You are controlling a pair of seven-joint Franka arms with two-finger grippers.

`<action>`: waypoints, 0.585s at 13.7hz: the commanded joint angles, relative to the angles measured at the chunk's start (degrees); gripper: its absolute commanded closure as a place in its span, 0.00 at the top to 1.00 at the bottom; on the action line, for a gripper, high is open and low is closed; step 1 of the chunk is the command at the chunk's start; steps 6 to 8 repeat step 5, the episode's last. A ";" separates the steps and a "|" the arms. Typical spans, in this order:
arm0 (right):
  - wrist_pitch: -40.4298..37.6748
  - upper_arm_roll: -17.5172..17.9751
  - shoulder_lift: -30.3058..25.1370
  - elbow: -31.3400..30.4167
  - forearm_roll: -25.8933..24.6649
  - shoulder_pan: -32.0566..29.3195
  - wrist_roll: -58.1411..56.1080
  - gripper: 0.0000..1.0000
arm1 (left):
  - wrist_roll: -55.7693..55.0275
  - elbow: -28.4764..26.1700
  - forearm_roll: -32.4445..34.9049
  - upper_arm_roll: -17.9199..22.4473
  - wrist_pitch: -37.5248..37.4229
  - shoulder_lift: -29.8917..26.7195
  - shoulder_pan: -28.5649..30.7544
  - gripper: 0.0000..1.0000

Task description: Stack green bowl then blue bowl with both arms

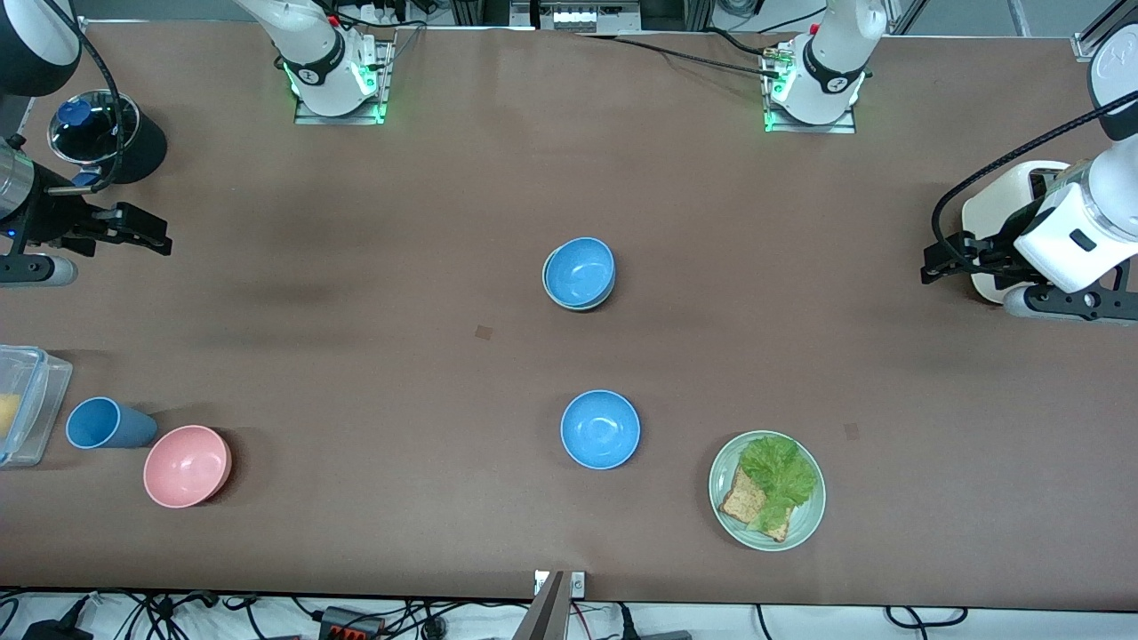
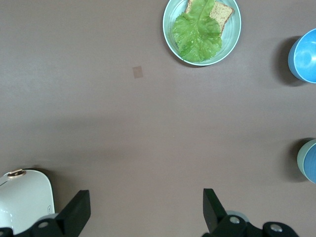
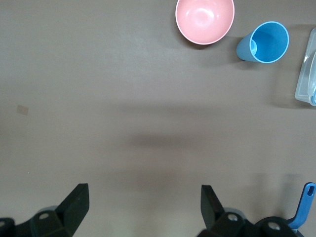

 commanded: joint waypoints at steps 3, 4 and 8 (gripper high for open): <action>-0.67 -0.06 -0.25 0.19 -0.04 0.12 -0.76 1.00 | 0.74 -0.10 1.05 0.50 -0.44 -0.37 -0.30 1.00; -0.67 -0.06 -0.25 0.19 -0.13 0.21 -0.85 1.00 | 0.74 -0.10 1.05 0.50 -0.44 -0.37 -0.30 1.00; -0.76 -0.06 -0.25 0.19 -0.13 0.21 -0.85 1.00 | 0.74 -0.10 0.97 0.50 -0.44 -0.37 -0.30 1.00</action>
